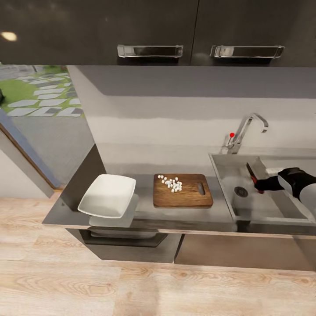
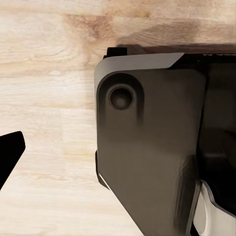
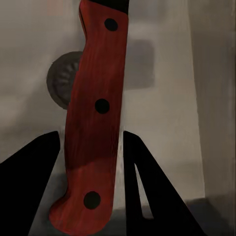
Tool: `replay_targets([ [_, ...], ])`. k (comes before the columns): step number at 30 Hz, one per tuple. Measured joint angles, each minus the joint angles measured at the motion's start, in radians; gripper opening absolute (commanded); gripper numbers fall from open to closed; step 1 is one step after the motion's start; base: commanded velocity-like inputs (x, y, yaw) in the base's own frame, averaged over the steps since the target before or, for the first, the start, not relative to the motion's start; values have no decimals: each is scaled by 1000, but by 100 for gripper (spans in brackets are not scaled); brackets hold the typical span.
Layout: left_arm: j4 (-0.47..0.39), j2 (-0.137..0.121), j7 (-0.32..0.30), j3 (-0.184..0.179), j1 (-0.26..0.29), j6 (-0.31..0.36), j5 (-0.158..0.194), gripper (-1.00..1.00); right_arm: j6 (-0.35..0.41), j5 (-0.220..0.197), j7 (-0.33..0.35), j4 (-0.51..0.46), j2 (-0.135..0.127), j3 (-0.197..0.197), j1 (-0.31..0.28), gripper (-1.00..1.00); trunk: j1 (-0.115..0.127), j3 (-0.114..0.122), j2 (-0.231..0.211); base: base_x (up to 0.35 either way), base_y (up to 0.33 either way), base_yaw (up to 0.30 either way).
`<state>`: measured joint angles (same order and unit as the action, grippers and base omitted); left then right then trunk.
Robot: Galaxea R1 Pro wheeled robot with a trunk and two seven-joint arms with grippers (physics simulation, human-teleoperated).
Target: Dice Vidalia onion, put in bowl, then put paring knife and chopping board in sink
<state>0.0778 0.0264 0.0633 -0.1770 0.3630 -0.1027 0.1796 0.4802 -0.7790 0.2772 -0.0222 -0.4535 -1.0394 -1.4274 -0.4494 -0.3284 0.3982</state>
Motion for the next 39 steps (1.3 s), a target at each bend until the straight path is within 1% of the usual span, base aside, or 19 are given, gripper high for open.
replay_targets([
  [2, 0, 0, 0, 0, 0, 0, 0, 100, 0, -2, 1, 1, -7, 0, 0, -100, 0, 0, 0, 0, 0, -6],
  [7, 0, 0, 0, 0, 0, 0, 0, 100, 0, -2, 1, 1, -7, -1, 2, -100, 0, 0, 0, 0, 0, -1],
  [9, 0, 0, 0, 0, 0, 0, 0, 100, 0, -3, 1, 0, 3, -1, 15, -100, 0, 0, 0, 0, 0, 0],
  [12, 0, 1, 0, 0, 0, 0, 0, 100, -1, -3, 0, 0, 30, -1, 34, -100, 0, 0, 0, 0, 0, 0],
  [15, 0, 1, 0, 0, 0, 0, 0, 100, 1, -3, 2, 0, 41, -1, 39, -100, 0, 0, 0, 0, 0, 0],
  [21, 0, 2, 0, 0, 0, 0, 0, 100, 7, -4, -1, 0, 44, 1, 40, -100, 0, -3, 0, 0, 0, 0],
  [39, 0, 2, 0, 0, 0, 0, 0, 100, 8, -4, -5, 0, 44, 1, 40, -100, 0, -32, 0, 0, 0, 0],
])
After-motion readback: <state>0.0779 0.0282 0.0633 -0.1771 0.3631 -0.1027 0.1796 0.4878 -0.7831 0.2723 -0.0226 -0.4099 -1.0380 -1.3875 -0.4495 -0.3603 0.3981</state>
